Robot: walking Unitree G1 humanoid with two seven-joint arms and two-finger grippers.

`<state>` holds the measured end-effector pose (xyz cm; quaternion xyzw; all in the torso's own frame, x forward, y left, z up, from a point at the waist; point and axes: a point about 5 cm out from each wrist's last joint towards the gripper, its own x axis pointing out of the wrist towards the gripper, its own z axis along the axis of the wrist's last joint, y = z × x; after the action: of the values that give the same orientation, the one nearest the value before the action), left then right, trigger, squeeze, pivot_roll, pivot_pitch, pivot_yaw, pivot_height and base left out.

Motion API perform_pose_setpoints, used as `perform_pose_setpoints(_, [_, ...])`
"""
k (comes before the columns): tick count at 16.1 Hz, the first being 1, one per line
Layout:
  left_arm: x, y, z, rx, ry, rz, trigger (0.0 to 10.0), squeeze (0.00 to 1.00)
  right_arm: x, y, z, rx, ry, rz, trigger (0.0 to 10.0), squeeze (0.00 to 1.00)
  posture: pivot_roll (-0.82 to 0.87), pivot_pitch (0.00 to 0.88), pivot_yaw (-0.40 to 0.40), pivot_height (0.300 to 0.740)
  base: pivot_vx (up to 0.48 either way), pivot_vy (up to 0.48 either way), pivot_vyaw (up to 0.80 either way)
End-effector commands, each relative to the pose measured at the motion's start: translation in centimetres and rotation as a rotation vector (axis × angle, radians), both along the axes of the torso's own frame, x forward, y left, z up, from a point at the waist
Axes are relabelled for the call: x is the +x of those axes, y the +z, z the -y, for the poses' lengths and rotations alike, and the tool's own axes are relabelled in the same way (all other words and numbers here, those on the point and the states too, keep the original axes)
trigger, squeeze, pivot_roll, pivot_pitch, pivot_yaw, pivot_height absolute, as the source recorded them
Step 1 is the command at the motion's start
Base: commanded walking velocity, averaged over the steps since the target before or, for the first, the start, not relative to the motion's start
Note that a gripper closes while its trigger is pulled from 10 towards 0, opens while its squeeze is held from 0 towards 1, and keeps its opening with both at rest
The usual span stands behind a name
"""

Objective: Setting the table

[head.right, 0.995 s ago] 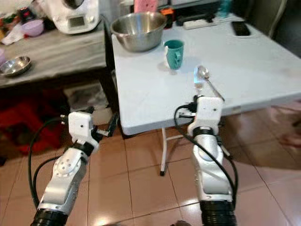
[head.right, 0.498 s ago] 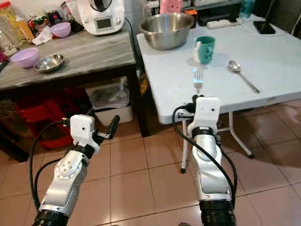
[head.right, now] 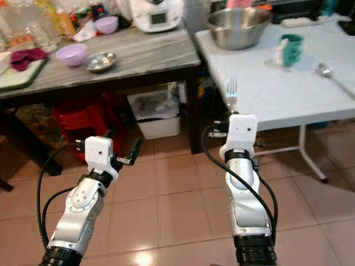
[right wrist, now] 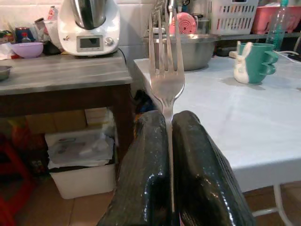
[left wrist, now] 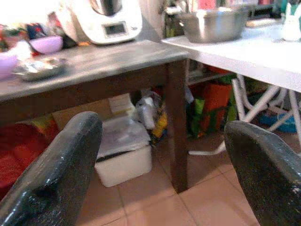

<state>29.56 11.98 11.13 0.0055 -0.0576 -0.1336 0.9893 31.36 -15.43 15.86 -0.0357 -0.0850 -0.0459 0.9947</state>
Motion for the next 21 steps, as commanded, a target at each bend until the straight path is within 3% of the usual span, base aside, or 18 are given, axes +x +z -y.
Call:
perform_pose_setpoints(1, [-0.05, -0.23, -1.06, 0.019, 0.035, -0.007, 10.0, 0.00, 0.02, 0.34, -1.18, 0.016, 0.039, 0.016, 10.0, 0.00, -0.10, 0.068, 0.108, 0.740, 0.000, 0.405, 0.00])
perform_pose_setpoints(4, [-0.06, -0.26, -1.02, 0.017, 0.034, -0.007, 10.0, 0.00, 0.04, 0.31, -1.23, 0.016, 0.041, 0.015, 10.0, 0.00, -0.10, 0.071, 0.107, 0.740, 0.000, 0.400, 0.00])
perform_pose_setpoints(10, [-0.28, -0.11, -0.59, -0.020, -0.022, -0.001, 10.0, 0.00, -0.08, 0.17, -1.21, 0.008, 0.043, 0.014, 10.0, 0.00, -0.11, 0.077, 0.109, 0.740, 0.000, 0.000, 0.00])
perform_pose_setpoints(21, [-0.46, -0.04, -0.25, -0.052, -0.067, 0.000, 10.0, 0.00, 0.09, 0.08, -1.33, 0.008, 0.056, 0.011, 10.0, 0.00, -0.11, 0.074, 0.101, 0.740, 0.340, 0.000, 0.32])
